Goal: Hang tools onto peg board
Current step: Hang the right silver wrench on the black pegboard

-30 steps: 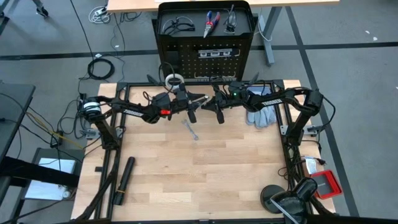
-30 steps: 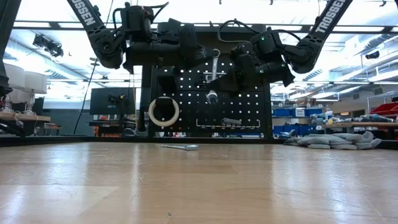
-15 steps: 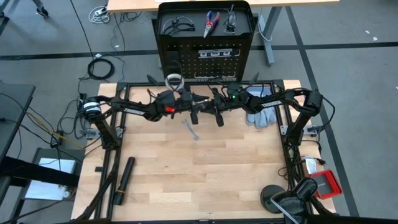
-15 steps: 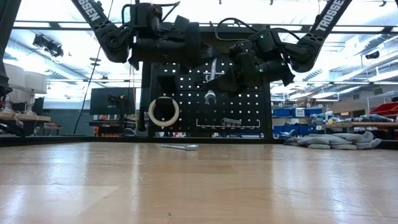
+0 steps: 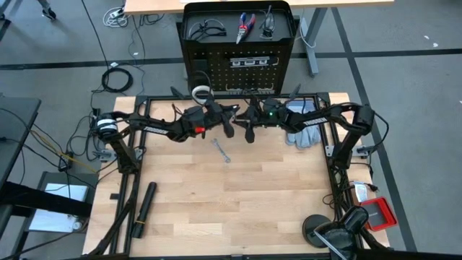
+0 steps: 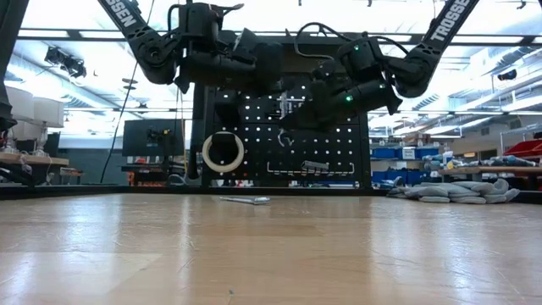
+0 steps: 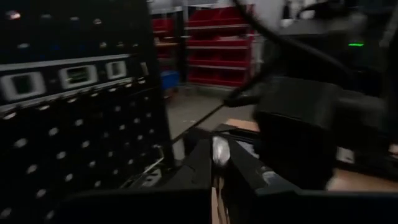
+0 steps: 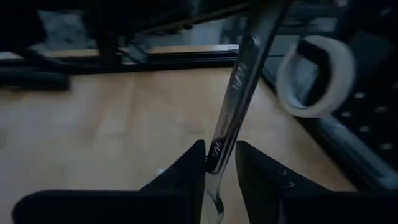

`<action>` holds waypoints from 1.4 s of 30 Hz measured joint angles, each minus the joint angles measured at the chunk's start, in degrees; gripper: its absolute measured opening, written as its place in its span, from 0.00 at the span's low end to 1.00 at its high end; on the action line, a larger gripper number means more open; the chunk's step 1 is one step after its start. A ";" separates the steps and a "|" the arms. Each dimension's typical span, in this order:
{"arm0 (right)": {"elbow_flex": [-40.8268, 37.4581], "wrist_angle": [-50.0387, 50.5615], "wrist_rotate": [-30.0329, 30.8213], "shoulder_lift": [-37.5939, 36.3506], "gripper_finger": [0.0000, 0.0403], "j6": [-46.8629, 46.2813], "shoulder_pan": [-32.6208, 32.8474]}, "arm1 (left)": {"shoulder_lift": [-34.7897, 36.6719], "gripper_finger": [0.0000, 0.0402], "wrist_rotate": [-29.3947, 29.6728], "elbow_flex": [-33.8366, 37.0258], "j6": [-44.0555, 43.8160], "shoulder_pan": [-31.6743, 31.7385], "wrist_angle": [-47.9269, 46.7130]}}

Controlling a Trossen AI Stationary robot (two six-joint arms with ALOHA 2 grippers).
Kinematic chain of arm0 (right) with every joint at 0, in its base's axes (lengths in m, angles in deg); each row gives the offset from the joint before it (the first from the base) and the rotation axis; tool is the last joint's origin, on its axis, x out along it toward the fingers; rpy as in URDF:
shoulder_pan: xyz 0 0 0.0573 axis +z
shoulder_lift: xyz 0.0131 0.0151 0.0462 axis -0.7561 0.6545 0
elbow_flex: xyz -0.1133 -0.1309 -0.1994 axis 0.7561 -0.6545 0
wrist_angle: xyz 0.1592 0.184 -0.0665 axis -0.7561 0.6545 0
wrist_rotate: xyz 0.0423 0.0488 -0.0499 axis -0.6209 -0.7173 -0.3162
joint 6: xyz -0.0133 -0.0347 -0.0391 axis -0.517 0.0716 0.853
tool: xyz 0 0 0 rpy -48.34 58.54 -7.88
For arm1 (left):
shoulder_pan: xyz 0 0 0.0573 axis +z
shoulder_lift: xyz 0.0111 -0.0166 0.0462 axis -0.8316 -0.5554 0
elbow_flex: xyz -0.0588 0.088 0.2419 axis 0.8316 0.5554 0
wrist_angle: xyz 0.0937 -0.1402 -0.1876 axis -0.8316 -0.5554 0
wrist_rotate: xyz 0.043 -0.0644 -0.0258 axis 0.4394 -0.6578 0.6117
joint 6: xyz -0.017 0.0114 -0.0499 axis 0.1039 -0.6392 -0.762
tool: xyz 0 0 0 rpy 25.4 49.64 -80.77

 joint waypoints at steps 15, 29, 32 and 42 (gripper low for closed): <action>0.00 -8.10 28.48 0.07 0.25 4.88 9.90 | 0.00 0.04 8.14 0.02 -4.23 -2.48 3.24; 0.00 -7.18 28.54 0.07 0.10 -3.15 8.89 | 0.00 0.05 9.78 0.11 -2.27 -3.32 3.55; 0.00 -6.92 28.19 0.08 0.10 -2.62 8.51 | 0.00 0.07 9.71 0.11 -1.30 -3.32 3.20; 0.11 -8.37 27.78 0.04 0.05 -2.38 5.48 | 5.77 0.28 15.97 1.25 9.56 -3.38 2.08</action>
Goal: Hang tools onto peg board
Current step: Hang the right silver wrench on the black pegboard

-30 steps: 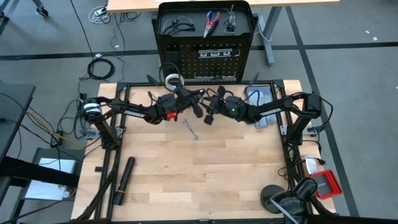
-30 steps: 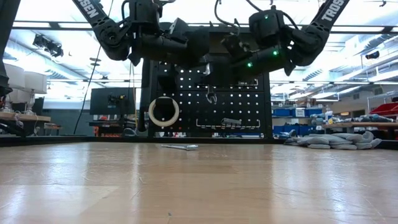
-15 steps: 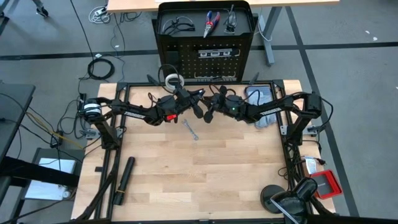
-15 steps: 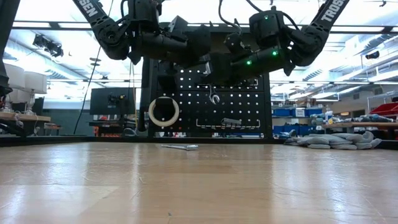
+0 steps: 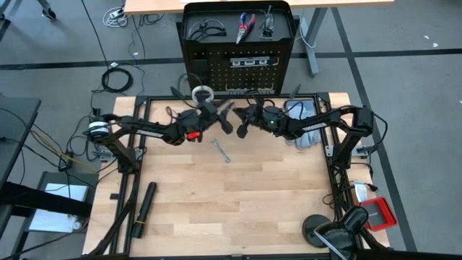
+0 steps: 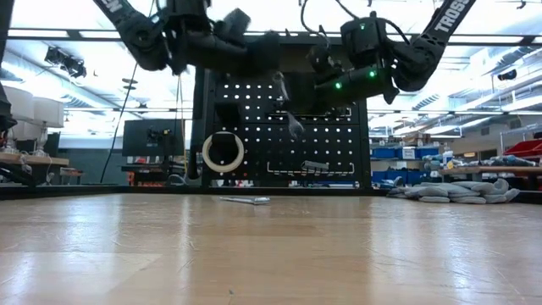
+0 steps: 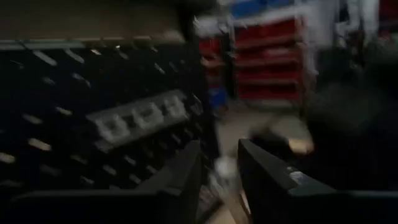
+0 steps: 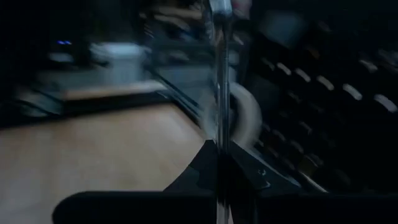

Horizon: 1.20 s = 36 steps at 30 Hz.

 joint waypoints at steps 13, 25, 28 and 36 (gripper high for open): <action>0.15 -0.74 1.92 0.13 0.05 -1.27 -8.57 | 6.45 0.33 -1.26 10.12 -0.13 0.04 1.98; 4.50 3.56 -14.96 0.13 0.07 -11.85 -17.95 | 6.50 0.33 -7.70 13.86 -2.86 0.02 2.92; 4.50 3.97 -18.47 0.13 0.06 -14.05 -20.07 | 6.49 0.33 -8.34 13.87 -2.86 0.04 3.11; 4.50 6.87 -23.83 0.11 0.06 -18.41 -24.62 | 6.49 0.33 -8.56 13.87 -2.89 0.04 2.98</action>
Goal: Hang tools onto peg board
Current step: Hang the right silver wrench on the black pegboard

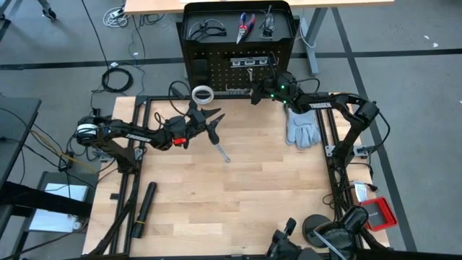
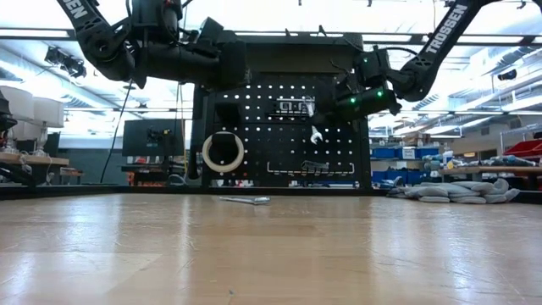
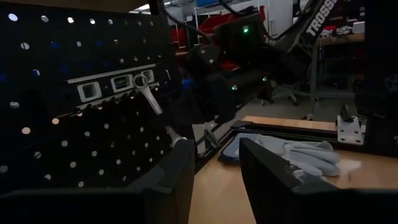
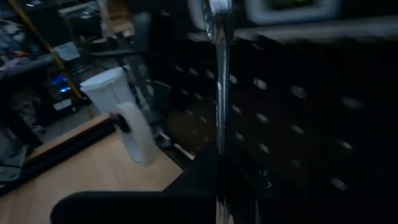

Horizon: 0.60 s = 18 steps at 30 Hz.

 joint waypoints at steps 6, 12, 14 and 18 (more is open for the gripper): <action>0.00 2.35 -0.98 0.00 0.05 -1.49 -1.70 | -0.02 0.33 0.00 0.00 0.00 0.00 0.02; 0.00 2.39 -2.95 0.00 0.07 -2.53 -2.65 | -0.02 0.33 0.00 0.00 -0.01 0.00 0.04; 0.00 2.52 -3.29 0.00 0.07 -2.93 -2.98 | -0.04 0.33 0.00 0.00 -0.03 0.00 0.23; 0.00 2.87 -3.97 0.00 0.05 -3.05 -3.65 | -0.04 0.33 0.00 0.00 -0.26 0.00 1.04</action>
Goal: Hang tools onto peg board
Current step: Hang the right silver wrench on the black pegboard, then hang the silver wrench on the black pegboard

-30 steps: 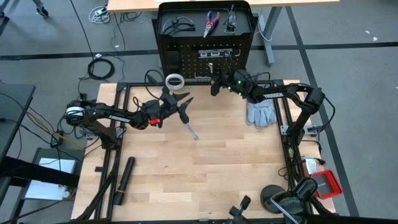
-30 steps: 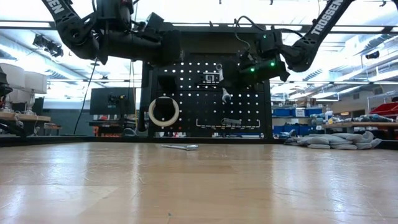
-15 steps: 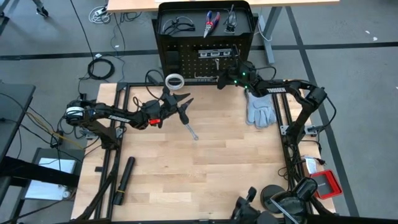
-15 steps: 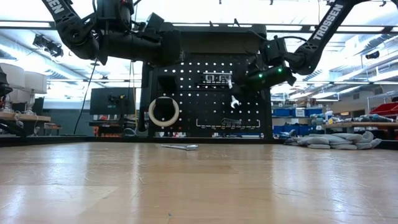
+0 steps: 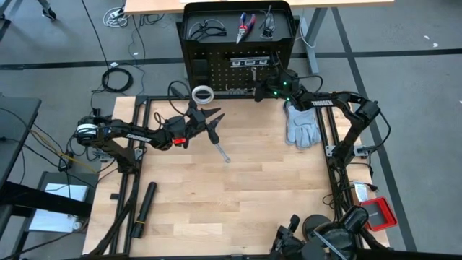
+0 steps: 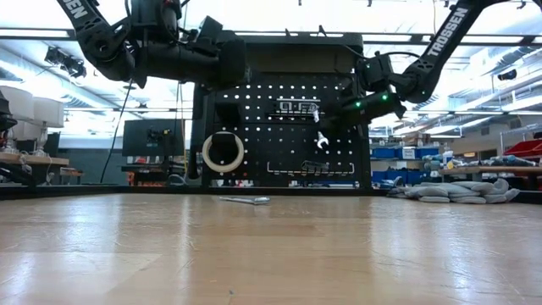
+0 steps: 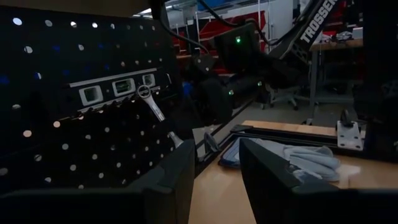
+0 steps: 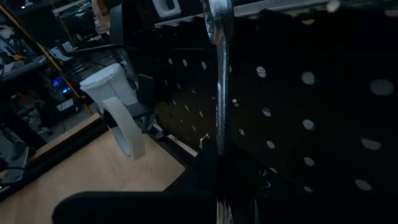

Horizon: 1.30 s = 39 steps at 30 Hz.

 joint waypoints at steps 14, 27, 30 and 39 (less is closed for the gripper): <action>0.00 2.68 -2.01 -0.07 0.08 -3.54 -2.03 | -0.01 0.33 0.01 0.00 -0.16 0.00 0.76; -0.15 2.88 -1.33 -0.07 0.38 0.68 -2.15 | -0.01 0.33 -0.88 -0.02 -1.01 0.00 0.59; -1.65 2.89 -0.93 -0.09 0.42 2.58 -0.89 | -0.01 0.33 -0.96 -0.02 0.30 0.00 -1.14; -10.30 -6.57 6.41 -0.09 0.41 9.45 7.23 | -0.02 0.33 -8.67 -0.07 0.37 0.43 -14.57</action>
